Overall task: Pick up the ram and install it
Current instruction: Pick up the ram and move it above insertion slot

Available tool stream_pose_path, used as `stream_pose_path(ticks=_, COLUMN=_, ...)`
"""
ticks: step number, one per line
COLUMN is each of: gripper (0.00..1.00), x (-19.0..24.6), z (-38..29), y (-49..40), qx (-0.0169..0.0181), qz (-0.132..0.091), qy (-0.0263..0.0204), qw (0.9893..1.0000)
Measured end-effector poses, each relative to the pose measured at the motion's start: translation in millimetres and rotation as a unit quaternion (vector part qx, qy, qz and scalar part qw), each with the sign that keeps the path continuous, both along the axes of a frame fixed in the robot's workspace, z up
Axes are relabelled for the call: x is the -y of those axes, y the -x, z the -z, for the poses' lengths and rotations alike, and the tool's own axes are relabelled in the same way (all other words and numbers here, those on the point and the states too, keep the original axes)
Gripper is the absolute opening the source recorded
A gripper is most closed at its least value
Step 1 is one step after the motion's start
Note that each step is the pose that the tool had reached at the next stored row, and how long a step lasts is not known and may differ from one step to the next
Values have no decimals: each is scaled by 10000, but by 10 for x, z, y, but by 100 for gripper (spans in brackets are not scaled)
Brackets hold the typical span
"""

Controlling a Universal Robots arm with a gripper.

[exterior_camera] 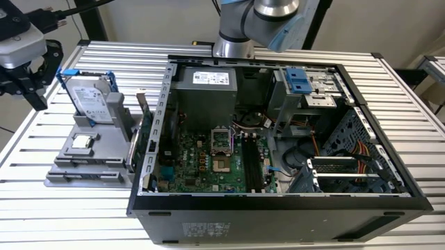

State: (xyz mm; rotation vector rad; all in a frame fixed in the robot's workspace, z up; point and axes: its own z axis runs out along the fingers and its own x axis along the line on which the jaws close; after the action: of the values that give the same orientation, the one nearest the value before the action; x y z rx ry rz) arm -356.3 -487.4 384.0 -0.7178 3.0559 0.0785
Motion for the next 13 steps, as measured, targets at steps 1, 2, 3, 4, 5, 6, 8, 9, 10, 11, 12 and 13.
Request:
stream_pose_path(ticks=1, gripper=0, x=0, z=1, y=0, qx=1, qz=-56, qy=0, qw=10000)
stream_pose_path(ticks=2, gripper=0, x=0, z=0, y=0, qx=0, qz=-108, qy=0, qw=9999)
stream_pose_path(ticks=3, gripper=0, x=0, z=1, y=0, qx=1, qz=-163, qy=-1, qw=9999)
stream_pose_path(ticks=4, gripper=0, x=0, z=0, y=0, qx=0, qz=-219, qy=0, qw=9998)
stream_pose_path(ticks=5, gripper=0, x=0, z=0, y=0, qx=0, qz=-273, qy=0, qw=9996)
stream_pose_path(ticks=6, gripper=0, x=0, z=0, y=0, qx=0, qz=-329, qy=0, qw=9995)
stream_pose_path(ticks=8, gripper=0, x=0, z=0, y=0, qx=0, qz=-438, qy=0, qw=9990)
stream_pose_path(ticks=9, gripper=0, x=0, z=1, y=0, qx=1, qz=-494, qy=0, qw=9988)
stream_pose_path(ticks=10, gripper=0, x=0, z=1, y=0, qx=0, qz=-550, qy=0, qw=9985)
stream_pose_path(ticks=11, gripper=0, x=0, z=1, y=0, qx=1, qz=-606, qy=-1, qw=9982)
stream_pose_path(ticks=12, gripper=0, x=0, z=0, y=0, qx=0, qz=-663, qy=0, qw=9978)
stream_pose_path(ticks=13, gripper=0, x=0, z=1, y=0, qx=1, qz=-722, qy=0, qw=9974)
